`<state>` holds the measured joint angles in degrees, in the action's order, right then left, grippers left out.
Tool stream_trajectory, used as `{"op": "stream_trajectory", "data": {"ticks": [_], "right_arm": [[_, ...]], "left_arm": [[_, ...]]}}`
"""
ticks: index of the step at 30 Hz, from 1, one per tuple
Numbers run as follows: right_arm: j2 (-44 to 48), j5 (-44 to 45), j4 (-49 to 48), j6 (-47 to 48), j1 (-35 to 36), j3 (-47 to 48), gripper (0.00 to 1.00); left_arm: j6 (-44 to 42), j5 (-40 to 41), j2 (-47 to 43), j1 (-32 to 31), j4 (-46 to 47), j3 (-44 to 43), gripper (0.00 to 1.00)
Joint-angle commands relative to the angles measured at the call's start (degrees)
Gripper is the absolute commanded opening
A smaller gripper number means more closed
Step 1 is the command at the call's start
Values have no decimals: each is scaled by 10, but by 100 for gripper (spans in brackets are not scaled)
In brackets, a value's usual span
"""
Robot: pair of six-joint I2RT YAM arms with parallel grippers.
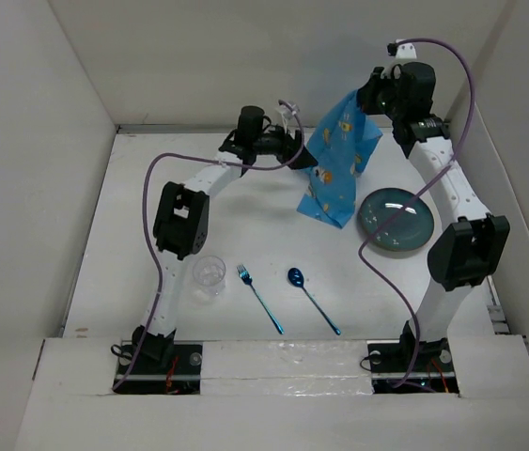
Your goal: Set the dinner table for one person
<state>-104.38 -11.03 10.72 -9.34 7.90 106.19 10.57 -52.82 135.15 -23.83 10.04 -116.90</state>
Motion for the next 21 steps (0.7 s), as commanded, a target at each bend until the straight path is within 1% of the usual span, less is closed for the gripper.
{"op": "stream_trajectory", "data": {"ticks": [1, 2, 3, 5, 6, 8, 9, 15, 16, 18, 21], "right_arm": [[37, -8, -37, -7, -3, 3, 0], [39, -9, -40, -7, -3, -2, 0], [41, -12, -45, -8, -3, -11, 0], [39, -16, -46, -9, -9, -14, 0], [40, -21, -45, -12, -9, -18, 0], [42, -32, -45, -13, -9, -22, 0], [43, -35, -47, -11, -9, -27, 0], [50, -57, -52, -12, -9, -42, 0], [53, -58, -52, -13, -9, -46, 0], [58, -62, -54, -13, -9, -56, 0], [62, -65, -54, -10, -9, -65, 0]], "left_arm": [[29, -58, 8, 5, 52, 49, 81], [22, -61, 13, -2, 46, 48, 85], [6, -60, 19, -8, 14, 42, 87], [-32, -43, 29, -28, -13, 31, 91], [-35, -34, 32, -34, -23, 29, 93], [-28, -7, 37, -42, -7, 26, 99], [-20, 19, 35, -42, 6, 30, 99], [22, 92, 49, -60, 72, 9, 99], [24, 124, 52, -65, 74, 1, 99], [24, 148, 55, -70, 94, 1, 99], [2, 191, 69, -82, 64, -42, 99]]}}
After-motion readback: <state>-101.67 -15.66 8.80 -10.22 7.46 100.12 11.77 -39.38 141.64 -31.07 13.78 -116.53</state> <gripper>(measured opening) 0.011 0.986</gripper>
